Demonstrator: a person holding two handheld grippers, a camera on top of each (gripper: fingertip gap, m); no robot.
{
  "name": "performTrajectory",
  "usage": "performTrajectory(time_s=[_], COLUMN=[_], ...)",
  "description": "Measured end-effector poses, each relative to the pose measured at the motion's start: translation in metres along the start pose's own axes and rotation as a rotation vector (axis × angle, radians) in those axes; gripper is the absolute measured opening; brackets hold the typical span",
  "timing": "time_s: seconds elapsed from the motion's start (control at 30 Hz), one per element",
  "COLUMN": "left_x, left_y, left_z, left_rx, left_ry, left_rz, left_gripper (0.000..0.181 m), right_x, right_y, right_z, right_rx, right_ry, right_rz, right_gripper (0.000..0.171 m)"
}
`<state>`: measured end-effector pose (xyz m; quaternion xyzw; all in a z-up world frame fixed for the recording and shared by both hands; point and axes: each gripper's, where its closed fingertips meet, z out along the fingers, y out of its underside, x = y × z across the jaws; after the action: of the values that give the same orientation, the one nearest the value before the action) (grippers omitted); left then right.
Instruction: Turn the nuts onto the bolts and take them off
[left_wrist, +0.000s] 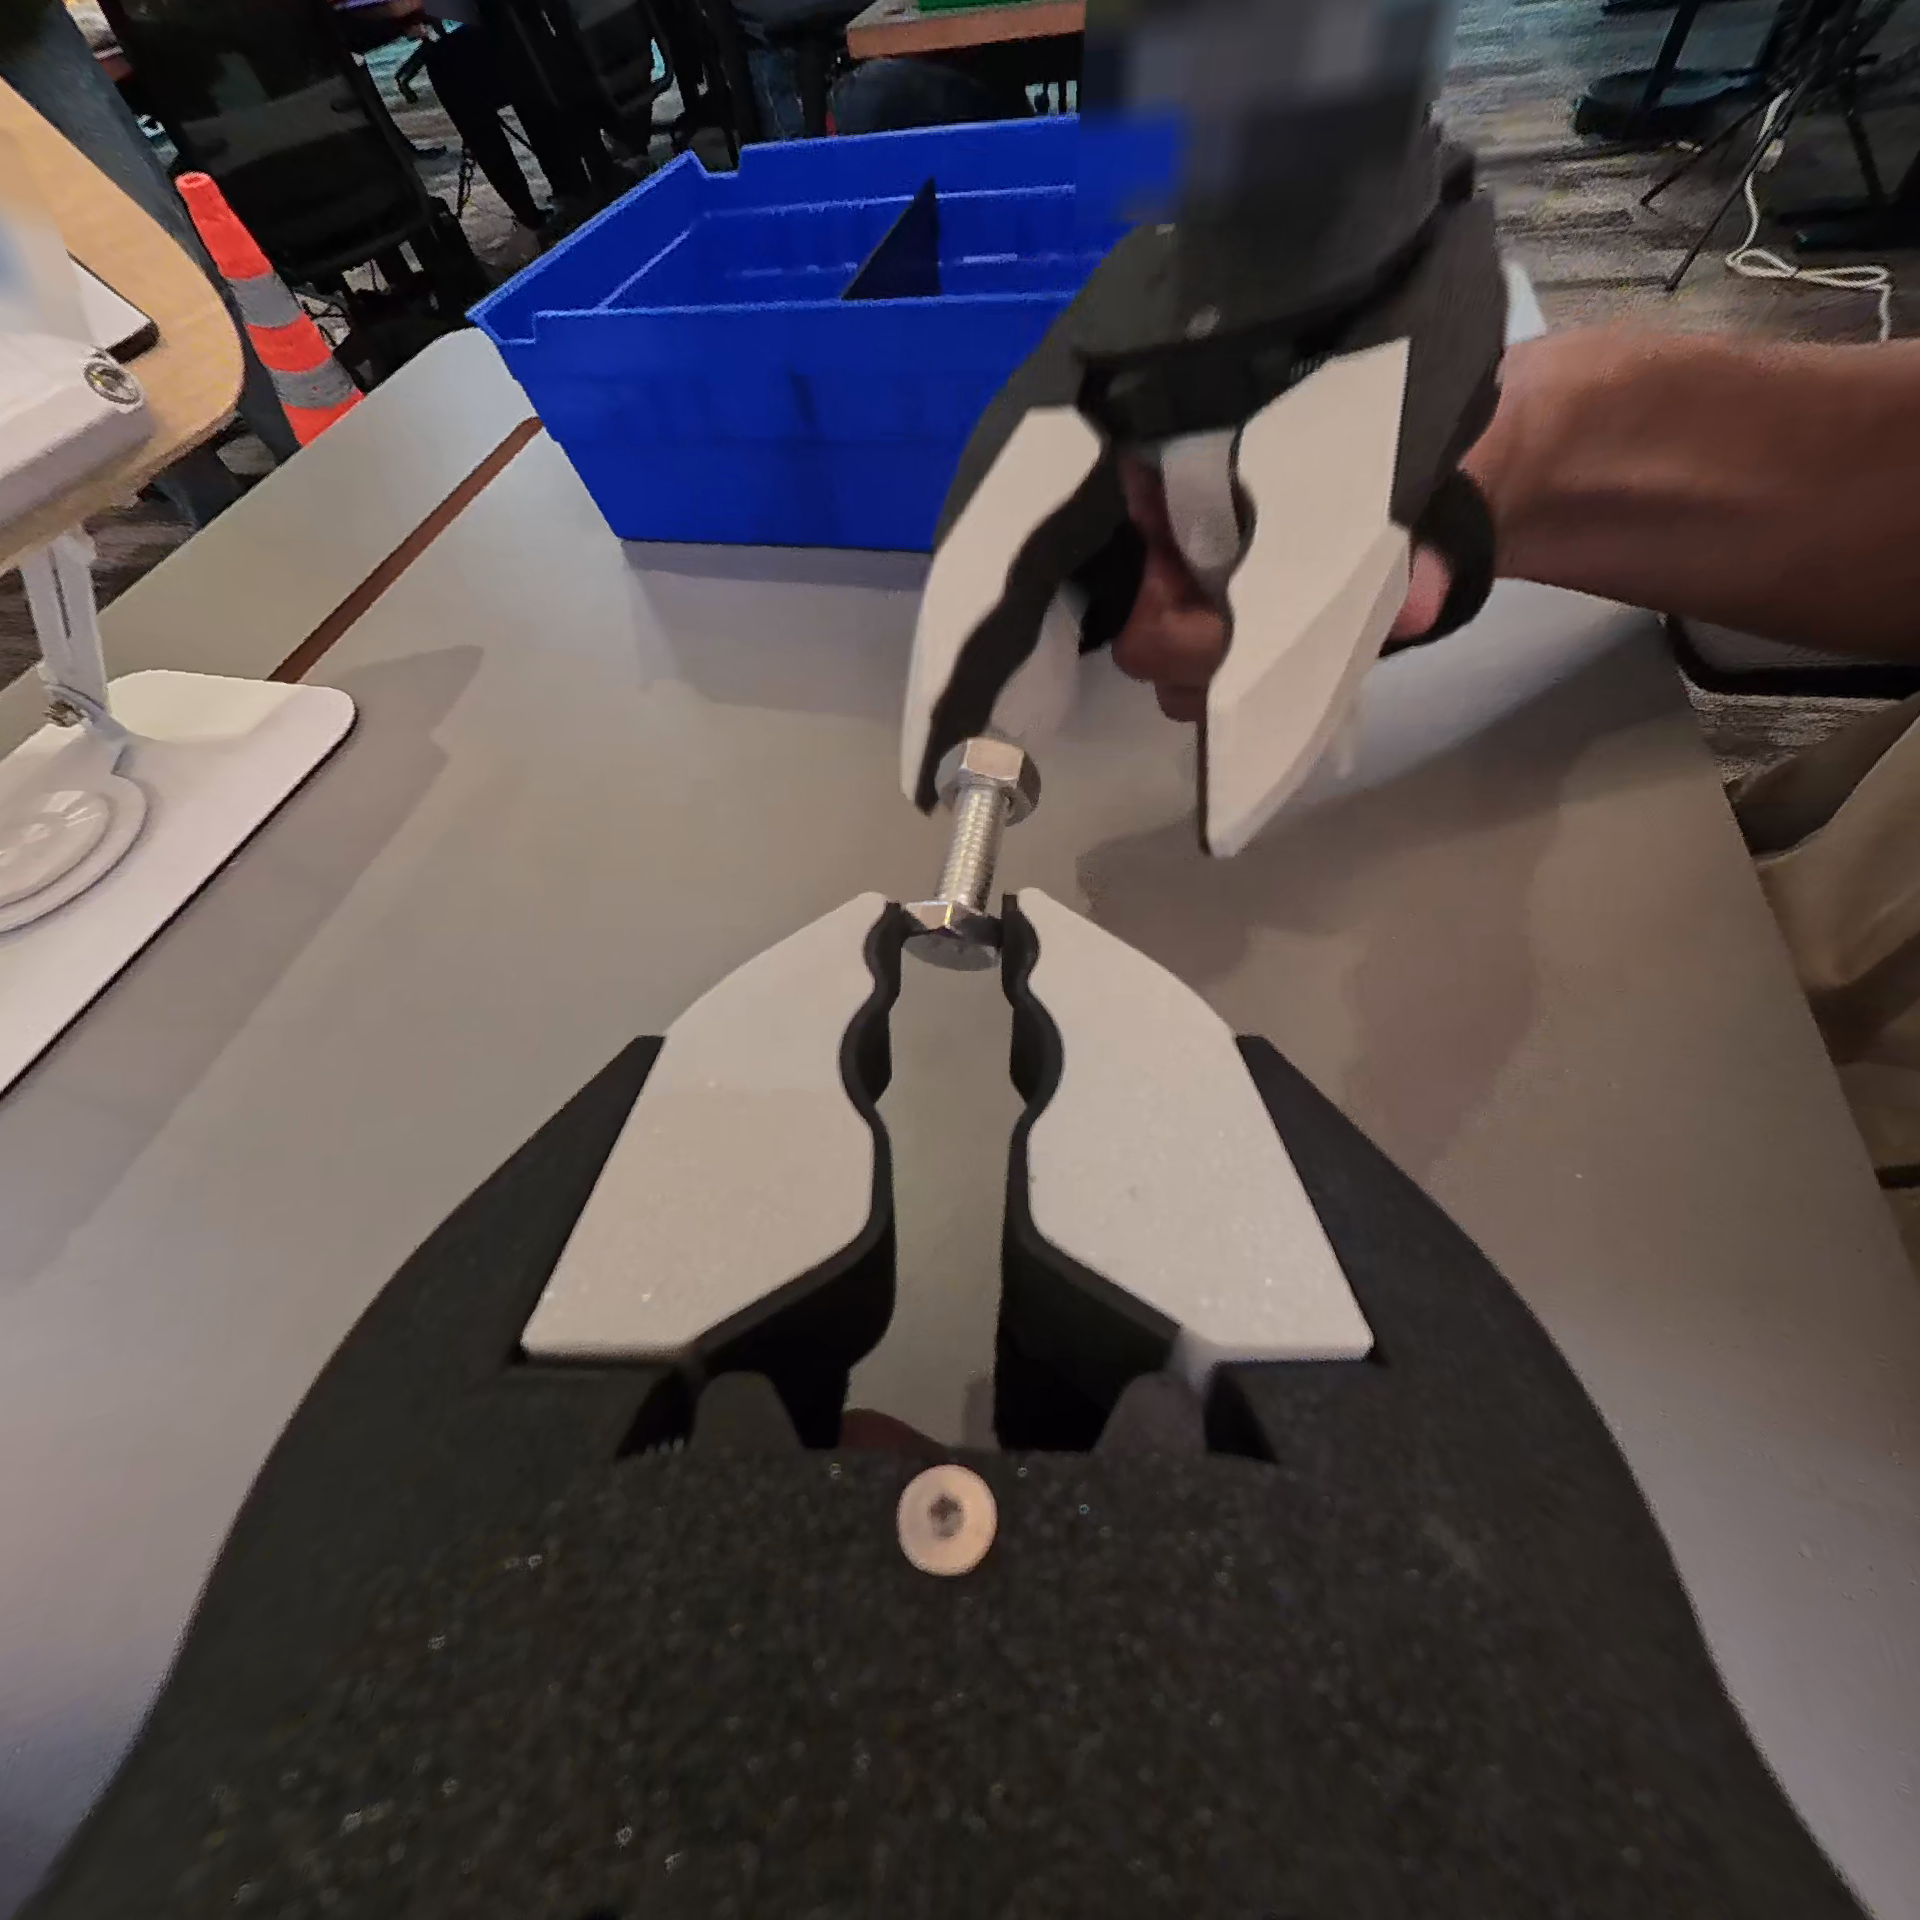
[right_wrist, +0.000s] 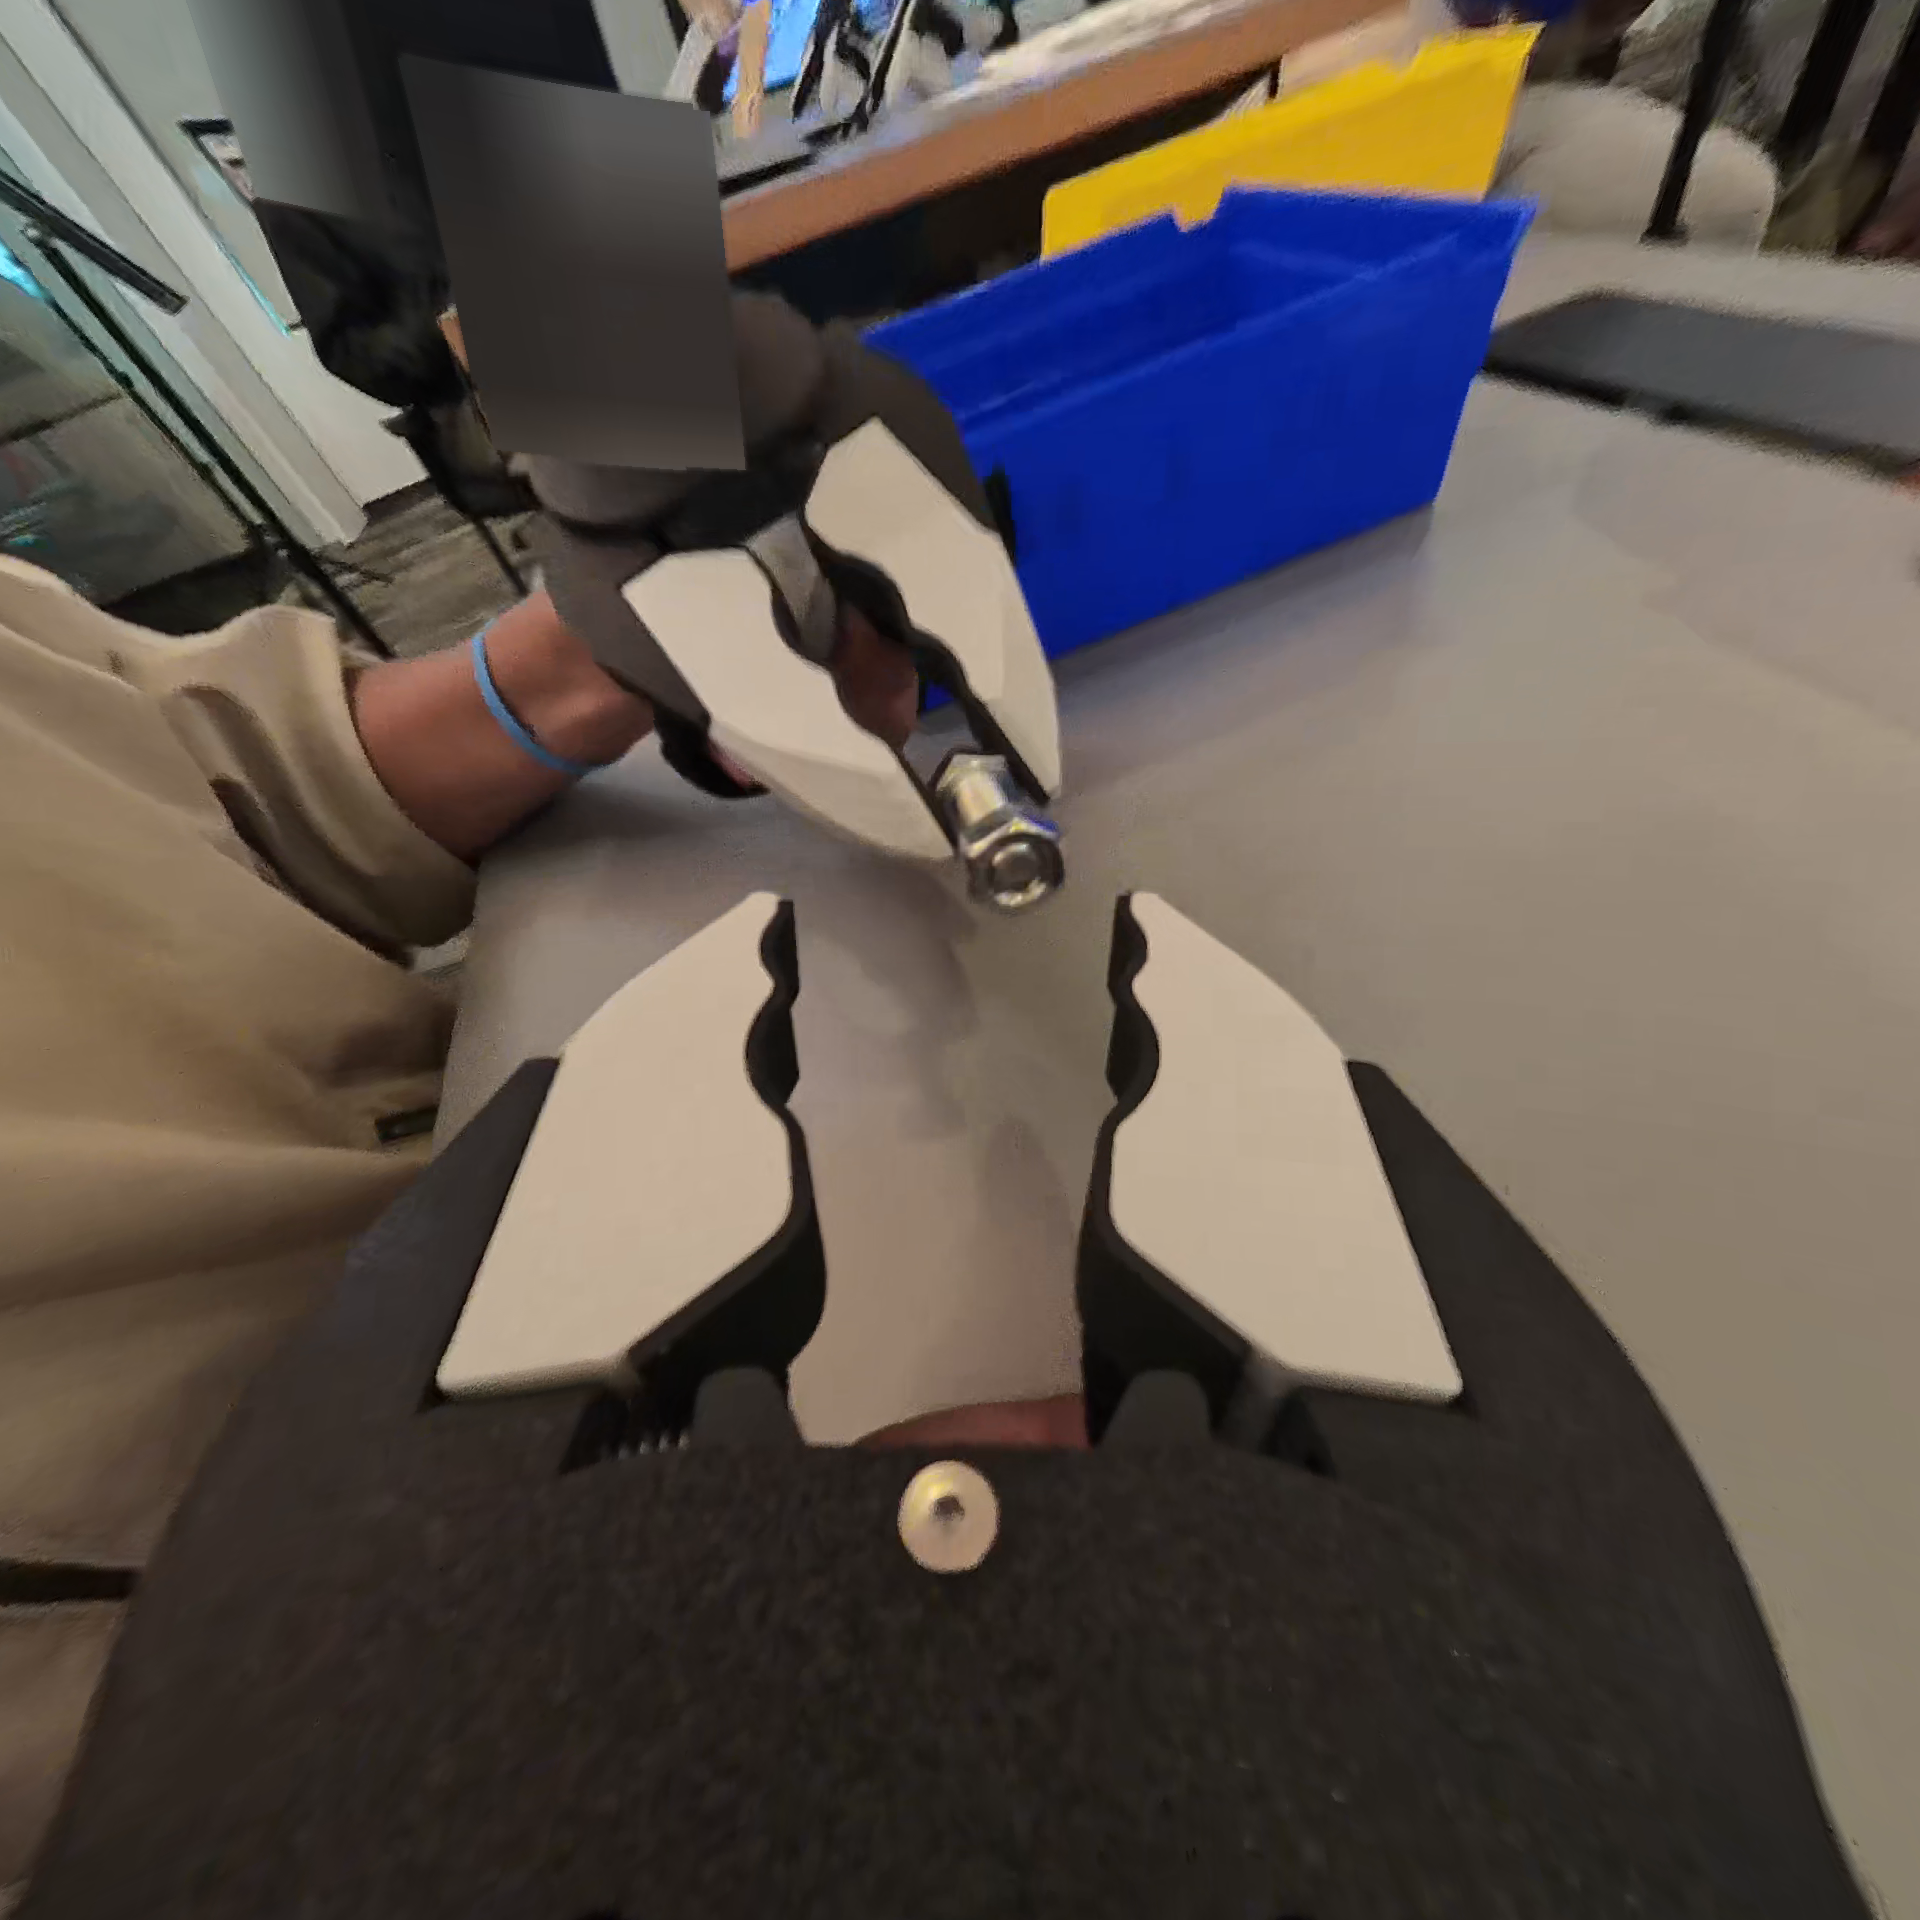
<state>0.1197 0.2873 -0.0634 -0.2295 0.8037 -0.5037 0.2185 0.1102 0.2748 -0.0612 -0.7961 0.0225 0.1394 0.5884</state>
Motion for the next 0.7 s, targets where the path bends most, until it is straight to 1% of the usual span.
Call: performTrajectory(time_s=[0.07,0.1,0.17,0.23,0.33,0.4,0.43,0.5,0.53,0.6,0.7], left_x=[0.000,0.000,0.001,0.000,0.001,0.001,0.000,0.000,0.000,-0.002,-0.001], left_y=[0.000,0.001,0.002,0.005,0.002,0.000,0.000,0.001,0.001,0.003,0.001], left_z=[0.000,0.000,0.001,0.002,0.001,-0.001,-0.001,-0.001,-0.001,-0.001,-0.002], left_rx=[-0.004,-0.009,-0.014,-0.026,-0.011,-0.003,-0.002,-0.007,-0.007,-0.021,-0.005], left_ry=[-0.003,-0.002,-0.003,-0.007,-0.001,-0.001,-0.002,0.000,-0.001,-0.014,-0.005], left_rz=[0.004,0.007,0.008,0.013,0.006,0.005,0.004,0.005,0.004,0.013,0.002], left_gripper=[0.018,0.018,0.018,0.018,0.018,0.018,0.018,0.018,0.018,0.018,0.018], right_x=[-0.008,-0.010,-0.013,-0.011,0.001,-0.002,-0.007,-0.012,-0.014,-0.013,-0.002], right_y=[0.000,-0.005,-0.023,-0.032,-0.009,0.003,0.001,-0.014,-0.022,-0.031,-0.013], right_z=[0.004,0.004,-0.003,-0.009,-0.003,0.002,0.004,0.003,0.000,-0.005,-0.002], right_rx=[0.003,0.026,0.105,0.145,0.034,-0.019,-0.010,0.049,0.077,0.123,0.049], right_ry=[-0.035,-0.023,-0.002,0.002,0.019,-0.014,-0.030,-0.017,-0.013,0.001,0.013], right_rz=[0.001,-0.027,-0.084,-0.073,-0.024,-0.001,-0.007,-0.049,-0.075,-0.084,-0.034], right_gripper=[0.057,0.060,0.054,0.053,0.057,0.058,0.057,0.063,0.058,0.056,0.057])
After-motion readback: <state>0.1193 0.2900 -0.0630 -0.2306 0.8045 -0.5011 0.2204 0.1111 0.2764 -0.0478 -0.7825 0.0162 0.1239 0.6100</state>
